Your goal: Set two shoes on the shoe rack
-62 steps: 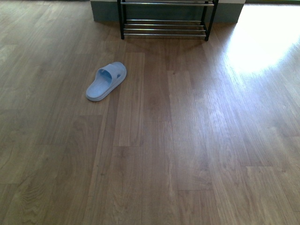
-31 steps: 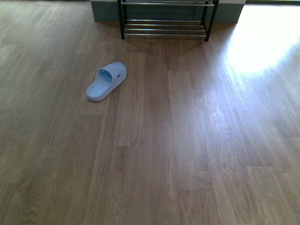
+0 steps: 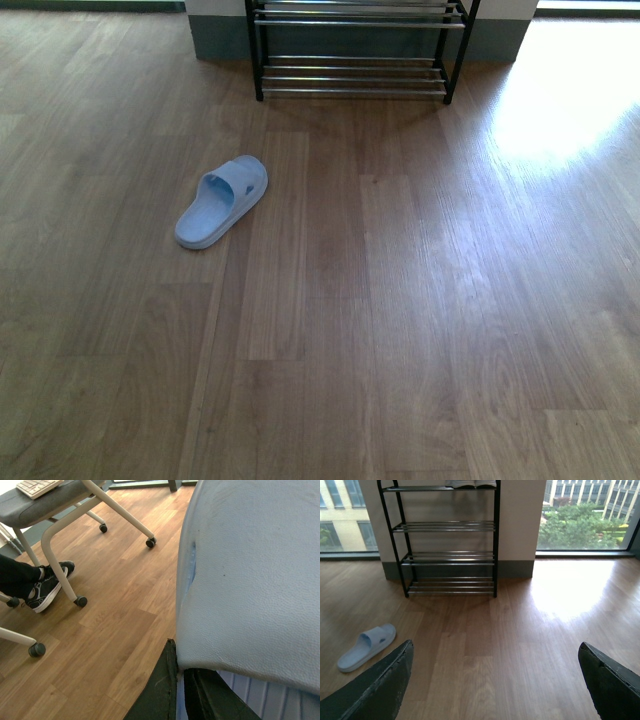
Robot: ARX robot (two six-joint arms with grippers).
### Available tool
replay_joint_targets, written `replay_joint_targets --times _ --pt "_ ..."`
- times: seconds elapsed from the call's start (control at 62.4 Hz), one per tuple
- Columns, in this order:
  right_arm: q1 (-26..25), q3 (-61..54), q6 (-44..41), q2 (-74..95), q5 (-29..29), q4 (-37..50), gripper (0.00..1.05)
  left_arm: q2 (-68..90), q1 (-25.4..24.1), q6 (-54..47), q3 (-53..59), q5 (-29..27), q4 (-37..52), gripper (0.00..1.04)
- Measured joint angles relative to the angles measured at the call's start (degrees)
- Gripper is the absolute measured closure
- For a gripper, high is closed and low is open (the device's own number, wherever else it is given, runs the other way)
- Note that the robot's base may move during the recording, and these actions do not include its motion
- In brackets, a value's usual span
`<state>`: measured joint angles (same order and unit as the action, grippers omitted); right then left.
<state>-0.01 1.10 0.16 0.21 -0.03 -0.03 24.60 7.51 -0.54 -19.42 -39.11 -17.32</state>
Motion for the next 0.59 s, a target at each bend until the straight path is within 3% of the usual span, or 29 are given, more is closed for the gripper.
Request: replay_joint_targets --times 0.593 --pt "0.00 0.00 0.00 0.02 0.17 -0.02 0.09 0.04 0.07 0.00 0.04 0.07 -0.04 1.03"
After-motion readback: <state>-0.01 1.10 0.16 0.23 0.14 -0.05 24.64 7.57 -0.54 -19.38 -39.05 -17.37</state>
